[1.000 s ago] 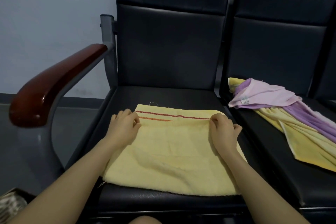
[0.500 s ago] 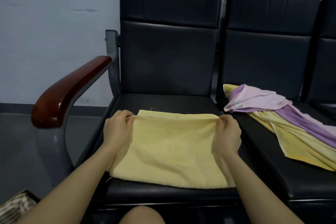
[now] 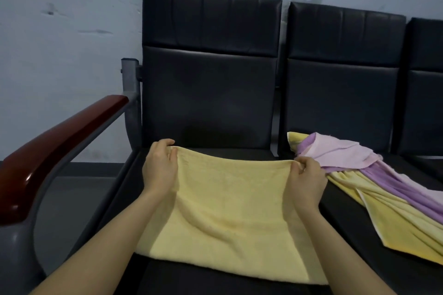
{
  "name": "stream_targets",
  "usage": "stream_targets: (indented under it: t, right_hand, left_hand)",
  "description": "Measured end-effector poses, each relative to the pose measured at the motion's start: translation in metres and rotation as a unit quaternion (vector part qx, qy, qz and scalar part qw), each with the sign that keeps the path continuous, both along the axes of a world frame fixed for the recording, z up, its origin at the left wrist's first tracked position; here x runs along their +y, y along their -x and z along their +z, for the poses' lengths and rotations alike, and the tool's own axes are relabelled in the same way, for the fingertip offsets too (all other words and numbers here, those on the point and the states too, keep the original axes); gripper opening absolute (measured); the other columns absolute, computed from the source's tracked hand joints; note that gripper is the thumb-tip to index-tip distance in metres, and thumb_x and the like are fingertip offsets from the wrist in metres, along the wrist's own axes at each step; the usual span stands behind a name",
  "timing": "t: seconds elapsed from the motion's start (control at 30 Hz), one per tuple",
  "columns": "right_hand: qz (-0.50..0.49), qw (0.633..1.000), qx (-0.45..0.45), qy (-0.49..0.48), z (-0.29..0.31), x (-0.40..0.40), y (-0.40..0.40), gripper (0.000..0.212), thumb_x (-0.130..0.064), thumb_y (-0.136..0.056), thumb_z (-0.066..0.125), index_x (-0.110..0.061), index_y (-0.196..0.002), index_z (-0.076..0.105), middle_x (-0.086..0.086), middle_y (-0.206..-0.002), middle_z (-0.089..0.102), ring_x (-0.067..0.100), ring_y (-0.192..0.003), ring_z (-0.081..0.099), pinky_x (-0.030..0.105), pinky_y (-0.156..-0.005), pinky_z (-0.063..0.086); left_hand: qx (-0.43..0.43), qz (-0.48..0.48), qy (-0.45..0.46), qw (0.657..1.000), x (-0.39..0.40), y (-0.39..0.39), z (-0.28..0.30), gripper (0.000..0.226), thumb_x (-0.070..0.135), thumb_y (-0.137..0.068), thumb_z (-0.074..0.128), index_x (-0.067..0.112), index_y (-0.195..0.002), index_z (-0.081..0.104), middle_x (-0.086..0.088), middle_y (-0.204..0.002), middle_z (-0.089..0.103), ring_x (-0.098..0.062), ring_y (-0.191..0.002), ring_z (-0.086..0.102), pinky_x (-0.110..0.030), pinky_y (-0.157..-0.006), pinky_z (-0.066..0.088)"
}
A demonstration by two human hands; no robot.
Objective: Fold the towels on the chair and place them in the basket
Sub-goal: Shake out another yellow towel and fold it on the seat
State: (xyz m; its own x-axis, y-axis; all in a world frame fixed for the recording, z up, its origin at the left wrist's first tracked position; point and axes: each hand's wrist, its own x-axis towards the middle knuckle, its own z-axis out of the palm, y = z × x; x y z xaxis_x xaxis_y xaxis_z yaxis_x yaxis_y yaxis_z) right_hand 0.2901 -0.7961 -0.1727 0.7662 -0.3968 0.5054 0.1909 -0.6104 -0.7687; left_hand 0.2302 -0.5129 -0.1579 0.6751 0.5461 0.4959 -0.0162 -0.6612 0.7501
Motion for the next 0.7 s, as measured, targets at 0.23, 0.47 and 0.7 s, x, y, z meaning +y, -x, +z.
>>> stream_targets:
  t: [0.23,0.47,0.7]
  right_hand:
    - [0.016,0.983,0.152,0.1,-0.048,-0.006,-0.056,0.012,-0.013,-0.093,0.053,-0.013,-0.096,0.065,0.007,-0.102,0.065,0.027,-0.098,0.054,0.036,-0.085,0.032]
    - [0.052,0.967,0.2,0.147,-0.065,-0.007,-0.068,0.013,-0.01,-0.093,0.049,-0.015,-0.099,0.059,0.008,-0.1,0.064,0.03,-0.103,0.054,0.037,-0.083,0.034]
    - [0.073,0.931,0.266,0.239,-0.058,-0.004,-0.061,0.03,-0.025,-0.099,0.044,-0.026,-0.127,0.055,0.007,-0.131,0.045,0.028,-0.119,0.039,0.039,-0.1,0.026]
  left_hand:
    - [0.15,0.016,-0.064,0.986,0.006,-0.057,-0.052,0.02,0.021,-0.098,0.048,0.018,-0.113,0.061,0.002,-0.114,0.056,-0.018,-0.097,0.053,-0.037,-0.087,0.045]
    - [0.244,0.02,-0.171,0.954,0.007,-0.08,-0.07,0.008,0.017,-0.098,0.046,0.019,-0.099,0.053,0.003,-0.092,0.062,-0.017,-0.085,0.054,-0.031,-0.078,0.035]
    - [0.23,0.042,-0.139,0.962,0.016,-0.061,-0.064,0.005,0.02,-0.096,0.049,0.019,-0.098,0.053,0.001,-0.094,0.058,-0.019,-0.089,0.055,-0.036,-0.08,0.045]
